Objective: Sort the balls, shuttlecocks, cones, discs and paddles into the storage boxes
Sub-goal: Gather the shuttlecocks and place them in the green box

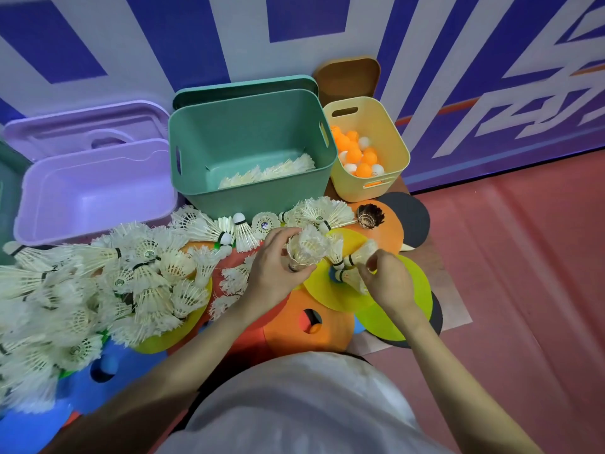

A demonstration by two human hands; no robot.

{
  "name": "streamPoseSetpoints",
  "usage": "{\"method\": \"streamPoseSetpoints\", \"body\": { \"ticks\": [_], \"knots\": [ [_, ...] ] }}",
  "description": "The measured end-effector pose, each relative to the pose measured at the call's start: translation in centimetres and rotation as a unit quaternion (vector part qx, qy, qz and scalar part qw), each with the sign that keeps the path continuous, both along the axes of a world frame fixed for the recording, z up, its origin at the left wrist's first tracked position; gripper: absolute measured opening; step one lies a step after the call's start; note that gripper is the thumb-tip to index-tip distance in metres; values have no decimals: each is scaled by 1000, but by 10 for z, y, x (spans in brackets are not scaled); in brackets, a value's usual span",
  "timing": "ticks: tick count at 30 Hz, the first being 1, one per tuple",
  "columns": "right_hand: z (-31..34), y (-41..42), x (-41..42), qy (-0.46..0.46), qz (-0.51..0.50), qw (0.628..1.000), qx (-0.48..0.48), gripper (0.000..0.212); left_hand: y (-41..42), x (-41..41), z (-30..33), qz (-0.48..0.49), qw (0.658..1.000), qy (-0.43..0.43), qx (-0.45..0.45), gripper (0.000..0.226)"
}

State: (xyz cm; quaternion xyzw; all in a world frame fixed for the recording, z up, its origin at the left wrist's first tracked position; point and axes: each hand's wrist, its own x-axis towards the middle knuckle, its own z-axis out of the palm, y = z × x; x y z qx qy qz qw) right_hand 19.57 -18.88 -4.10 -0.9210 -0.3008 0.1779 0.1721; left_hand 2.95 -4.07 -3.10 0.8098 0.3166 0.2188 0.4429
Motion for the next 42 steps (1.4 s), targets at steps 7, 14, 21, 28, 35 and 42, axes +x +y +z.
{"method": "streamPoseSetpoints", "body": {
  "ticks": [7,14,21,28,35,42],
  "knots": [
    [-24,-2,-16,48,-7,999,-21,26,-6,-7,-1,-6,1000,-7,-9,60],
    [-6,1,-18,42,4,997,64,17,-8,-11,4,3,999,-17,-34,58],
    [60,16,-25,-20,-19,936,352,20,-3,-11,4,10,1000,-11,-24,59],
    [63,22,-26,-63,172,917,354,12,-1,-6,7,11,1000,6,0,59],
    [50,28,-28,2,231,921,313,17,0,0,11,2,1000,13,-3,59],
    [22,23,-10,50,10,931,361,19,-1,3,10,17,999,23,-41,61]
  ]
}}
